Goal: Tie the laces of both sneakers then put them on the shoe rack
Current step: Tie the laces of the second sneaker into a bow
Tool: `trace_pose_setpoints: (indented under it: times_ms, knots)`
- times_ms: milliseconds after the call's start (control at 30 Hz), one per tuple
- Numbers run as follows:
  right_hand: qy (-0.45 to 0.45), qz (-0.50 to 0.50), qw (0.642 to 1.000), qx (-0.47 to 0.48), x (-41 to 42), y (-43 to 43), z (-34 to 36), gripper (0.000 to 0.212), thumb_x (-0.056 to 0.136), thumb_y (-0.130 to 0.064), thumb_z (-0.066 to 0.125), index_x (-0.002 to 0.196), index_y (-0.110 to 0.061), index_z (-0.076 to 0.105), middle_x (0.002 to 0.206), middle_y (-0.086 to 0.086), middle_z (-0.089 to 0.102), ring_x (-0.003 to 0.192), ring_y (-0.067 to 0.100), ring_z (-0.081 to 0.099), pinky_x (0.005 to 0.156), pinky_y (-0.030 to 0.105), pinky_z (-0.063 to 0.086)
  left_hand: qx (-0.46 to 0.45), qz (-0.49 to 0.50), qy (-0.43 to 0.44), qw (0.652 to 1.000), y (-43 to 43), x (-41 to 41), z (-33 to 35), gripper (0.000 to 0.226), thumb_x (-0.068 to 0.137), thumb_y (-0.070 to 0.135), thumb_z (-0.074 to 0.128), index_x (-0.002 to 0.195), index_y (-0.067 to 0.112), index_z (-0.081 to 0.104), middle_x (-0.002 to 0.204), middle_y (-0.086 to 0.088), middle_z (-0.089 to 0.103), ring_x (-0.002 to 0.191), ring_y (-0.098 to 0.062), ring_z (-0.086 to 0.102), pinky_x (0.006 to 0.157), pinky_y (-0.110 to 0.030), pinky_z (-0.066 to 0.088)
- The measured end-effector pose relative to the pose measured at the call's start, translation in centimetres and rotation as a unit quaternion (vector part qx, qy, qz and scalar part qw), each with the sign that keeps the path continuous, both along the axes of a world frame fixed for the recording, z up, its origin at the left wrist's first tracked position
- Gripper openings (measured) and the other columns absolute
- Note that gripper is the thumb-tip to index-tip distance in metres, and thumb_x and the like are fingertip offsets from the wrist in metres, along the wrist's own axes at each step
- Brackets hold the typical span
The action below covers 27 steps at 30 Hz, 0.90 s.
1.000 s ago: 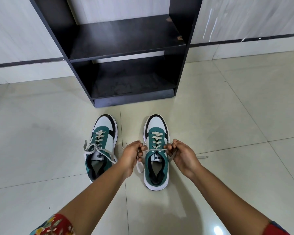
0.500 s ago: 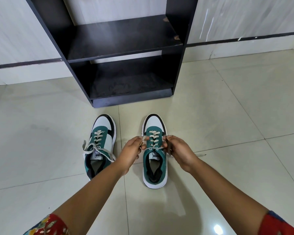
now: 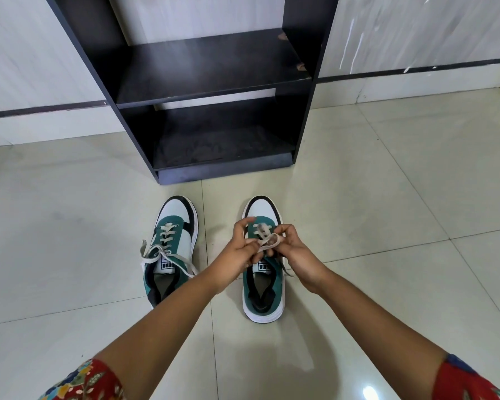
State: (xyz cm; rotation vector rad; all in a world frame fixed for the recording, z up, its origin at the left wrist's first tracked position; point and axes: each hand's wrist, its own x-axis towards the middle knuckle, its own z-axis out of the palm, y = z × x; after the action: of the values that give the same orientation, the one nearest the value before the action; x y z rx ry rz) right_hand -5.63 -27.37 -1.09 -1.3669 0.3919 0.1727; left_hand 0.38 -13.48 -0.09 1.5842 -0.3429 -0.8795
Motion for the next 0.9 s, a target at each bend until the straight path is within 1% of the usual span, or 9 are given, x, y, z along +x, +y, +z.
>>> trace_pose_setpoints:
  times_ms: [67, 267, 400, 533, 600, 700, 800, 833, 900]
  knots:
    - [-0.019, 0.032, 0.999, 0.003, 0.0, 0.0, 0.0, 0.013, 0.095, -0.002, 0.039, 0.1, -0.013, 0.034, 0.069, 0.004, 0.045, 0.058, 0.001, 0.054, 0.064, 0.006, 0.044, 0.004, 0.011, 0.045, 0.999, 0.0, 0.3, -0.1, 0.029, 0.098, 0.011, 0.037, 0.114, 0.035, 0.038, 0.053, 0.007, 0.053, 0.039, -0.001, 0.039, 0.042, -0.014, 0.025]
    - [-0.057, 0.071, 0.996, -0.014, -0.2, -0.5, 0.0, 0.021, 0.097, -0.002, 0.037, 0.112, -0.017, 0.035, 0.071, 0.005, 0.045, 0.065, 0.003, 0.05, 0.07, 0.009, 0.043, 0.01, 0.051, 0.045, 0.998, -0.2, 0.7, -0.7, 0.007, 0.097, 0.015, 0.043, 0.094, 0.013, 0.048, 0.043, 0.01, 0.048, 0.039, -0.002, 0.036, 0.041, -0.014, 0.027]
    - [-0.066, 0.037, 0.997, -0.031, -0.2, -0.7, -0.1, 0.009, 0.098, -0.009, 0.037, 0.101, -0.009, 0.046, 0.064, 0.004, 0.049, 0.059, 0.005, 0.05, 0.063, 0.012, 0.044, 0.002, 0.061, 0.038, 0.997, -0.3, 0.5, -0.8, 0.007, 0.096, 0.012, 0.045, 0.09, 0.013, 0.048, 0.044, 0.01, 0.05, 0.042, -0.002, 0.04, 0.042, -0.011, 0.032]
    - [-0.015, -0.042, 0.999, 0.026, 0.5, -0.6, -0.6, 0.012, 0.097, -0.007, 0.04, 0.09, -0.006, 0.05, 0.048, -0.001, 0.056, 0.046, 0.008, 0.053, 0.055, 0.015, 0.047, -0.01, 0.06, -0.034, 0.998, 0.1, 0.6, -1.0, 0.007, 0.09, 0.011, 0.055, 0.086, 0.01, 0.049, 0.064, -0.001, 0.056, 0.053, -0.003, 0.051, 0.055, -0.011, 0.042]
    - [0.015, -0.059, 0.997, 0.037, 1.1, -0.7, -0.8, 0.015, 0.093, -0.002, 0.041, 0.084, -0.006, 0.053, 0.049, 0.006, 0.056, 0.042, 0.01, 0.051, 0.055, 0.019, 0.048, 0.032, 0.036, -0.145, 0.988, 0.4, 0.6, -1.1, 0.011, 0.086, 0.014, 0.062, 0.084, 0.015, 0.051, 0.076, 0.002, 0.059, 0.059, 0.0, 0.052, 0.062, -0.011, 0.043]
    - [0.064, -0.07, 0.995, 0.017, 1.7, -0.5, -1.1, 0.016, 0.086, 0.0, 0.049, 0.076, -0.006, 0.059, 0.052, 0.011, 0.053, 0.043, 0.015, 0.05, 0.058, 0.024, 0.049, 0.113, -0.014, -0.408, 0.906, 0.7, 0.7, -1.3, 0.01, 0.083, 0.017, 0.064, 0.084, 0.015, 0.054, 0.098, 0.002, 0.061, 0.074, -0.002, 0.054, 0.066, -0.02, 0.044]
    - [0.098, -0.025, 0.994, -0.032, 2.1, -0.6, -0.8, 0.018, 0.081, -0.004, 0.055, 0.065, -0.011, 0.061, 0.052, 0.007, 0.051, 0.047, 0.015, 0.049, 0.057, 0.024, 0.044, 0.155, -0.111, -0.681, 0.707, 0.8, 1.3, -2.0, 0.01, 0.08, 0.008, 0.054, 0.088, 0.013, 0.054, 0.111, -0.002, 0.067, 0.073, -0.022, 0.057, 0.063, -0.03, 0.048]
    - [0.102, -0.011, 0.994, -0.032, 2.3, -0.7, -0.6, 0.021, 0.081, -0.003, 0.054, 0.064, -0.012, 0.062, 0.051, 0.005, 0.051, 0.046, 0.013, 0.049, 0.058, 0.024, 0.043, 0.165, -0.127, -0.725, 0.656, 0.8, 1.4, -2.1, 0.013, 0.079, 0.006, 0.051, 0.089, 0.014, 0.054, 0.107, -0.002, 0.069, 0.068, -0.022, 0.056, 0.06, -0.029, 0.046]
    - [0.103, 0.006, 0.995, -0.017, 2.4, -1.0, -0.3, 0.025, 0.083, -0.001, 0.052, 0.065, -0.013, 0.065, 0.049, 0.0, 0.055, 0.046, 0.009, 0.051, 0.061, 0.023, 0.043, 0.174, -0.13, -0.746, 0.63, 0.9, 1.6, -1.8, 0.016, 0.079, 0.005, 0.045, 0.09, 0.013, 0.052, 0.094, -0.001, 0.071, 0.065, -0.021, 0.055, 0.058, -0.029, 0.044]
